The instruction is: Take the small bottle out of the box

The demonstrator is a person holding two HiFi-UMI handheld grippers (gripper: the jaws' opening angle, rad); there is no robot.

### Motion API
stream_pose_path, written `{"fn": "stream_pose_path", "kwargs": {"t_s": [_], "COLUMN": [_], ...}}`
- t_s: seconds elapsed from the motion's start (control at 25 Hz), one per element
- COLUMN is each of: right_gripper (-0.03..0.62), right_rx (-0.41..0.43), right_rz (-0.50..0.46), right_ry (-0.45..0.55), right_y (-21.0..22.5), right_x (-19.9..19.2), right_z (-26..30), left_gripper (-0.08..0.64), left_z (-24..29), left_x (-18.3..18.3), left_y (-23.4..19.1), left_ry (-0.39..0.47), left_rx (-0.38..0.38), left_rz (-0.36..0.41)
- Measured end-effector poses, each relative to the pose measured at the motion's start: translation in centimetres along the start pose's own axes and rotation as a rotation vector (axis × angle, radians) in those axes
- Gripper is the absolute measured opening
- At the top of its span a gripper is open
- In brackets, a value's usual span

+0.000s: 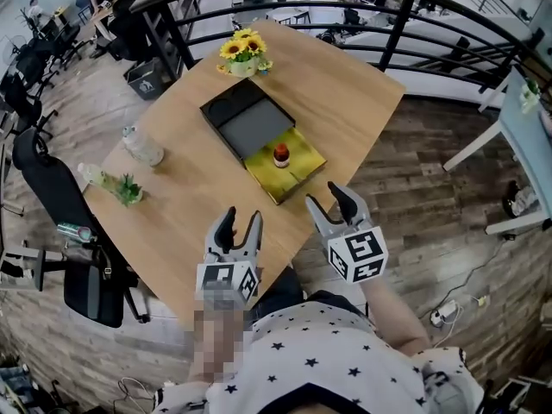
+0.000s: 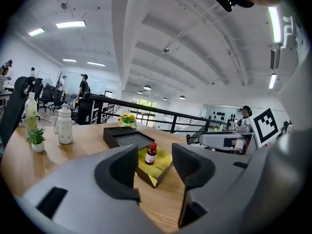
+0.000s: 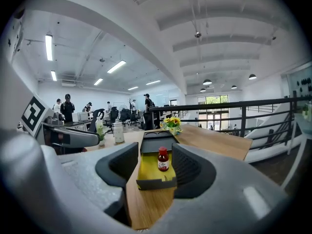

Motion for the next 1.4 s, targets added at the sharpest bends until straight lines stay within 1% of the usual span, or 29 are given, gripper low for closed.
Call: {"fn": "stream_pose_path", "kwargs": {"t_s": [0.48, 0.92, 1.24, 1.4], "right_gripper": [0.198, 0.198, 0.196, 0.196], "right_rx": [0.022, 0.036, 0.043, 0.034], "right_rz": [-0.001, -0.028, -0.042, -0.054], "right_ry": [-0.037, -0.121, -0.164, -0.193], "right_y": [2.0, 3.1, 3.7, 3.7], "right_x": [-0.6, -3.3, -4.5, -4.7], "right_z": [8.9, 16.0, 19.1, 19.8], "left_gripper": [0.196, 0.196, 0.196, 0.196], "left_z": [3.6, 6.3, 7.5, 7.7], "left_x": [-0.8, -2.1, -2.6, -2.7], "left_y": [-4.1, -6.5, -7.6, -8.2], "left_ry": [-0.068, -0.110, -0.125, -0.129], "left_rx": [0.021, 0.025, 0.020, 0.022], "left_rz": [-0.038, -0.065, -0.082, -0.082]}}
Point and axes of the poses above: the fingertips, and each gripper's own axes: z forward along the fingers, y to its right, x out of its top, the point moved 9 cm from there along -z, backward along the fingers
